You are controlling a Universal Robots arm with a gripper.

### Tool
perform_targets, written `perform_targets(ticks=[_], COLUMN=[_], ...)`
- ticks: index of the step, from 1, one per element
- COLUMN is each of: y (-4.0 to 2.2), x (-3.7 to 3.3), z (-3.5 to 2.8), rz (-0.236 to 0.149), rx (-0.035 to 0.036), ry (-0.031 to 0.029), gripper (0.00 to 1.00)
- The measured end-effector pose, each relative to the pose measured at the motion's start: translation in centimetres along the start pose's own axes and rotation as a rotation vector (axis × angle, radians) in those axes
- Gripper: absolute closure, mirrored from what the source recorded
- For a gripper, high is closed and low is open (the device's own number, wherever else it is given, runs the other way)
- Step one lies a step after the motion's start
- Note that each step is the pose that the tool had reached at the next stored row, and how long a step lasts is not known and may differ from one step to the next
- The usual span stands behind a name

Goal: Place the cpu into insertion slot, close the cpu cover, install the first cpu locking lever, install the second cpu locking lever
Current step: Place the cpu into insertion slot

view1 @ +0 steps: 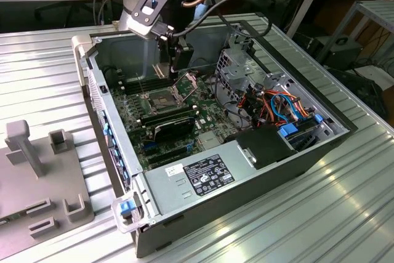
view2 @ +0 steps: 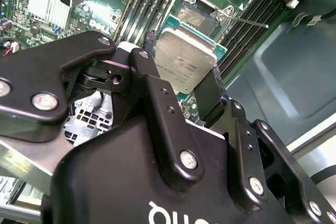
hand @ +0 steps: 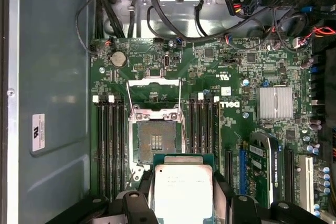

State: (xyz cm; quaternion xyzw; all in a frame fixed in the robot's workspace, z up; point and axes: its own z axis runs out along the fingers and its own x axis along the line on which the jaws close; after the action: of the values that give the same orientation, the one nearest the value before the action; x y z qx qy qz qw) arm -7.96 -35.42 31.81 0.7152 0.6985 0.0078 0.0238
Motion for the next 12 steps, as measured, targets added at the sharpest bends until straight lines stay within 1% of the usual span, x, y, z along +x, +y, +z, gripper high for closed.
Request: perform_targets(ticks=[5, 8, 12], y=[0.00, 0.04, 0.18], x=[0.02, 0.11, 0.45], z=[0.81, 1.10, 1.46], rz=[0.000, 0.001, 0.007], rx=[0.0000, 0.0000, 0.0002], ry=[0.0011, 0.0013, 0.0010], gripper=[0.45, 0.45, 0.45])
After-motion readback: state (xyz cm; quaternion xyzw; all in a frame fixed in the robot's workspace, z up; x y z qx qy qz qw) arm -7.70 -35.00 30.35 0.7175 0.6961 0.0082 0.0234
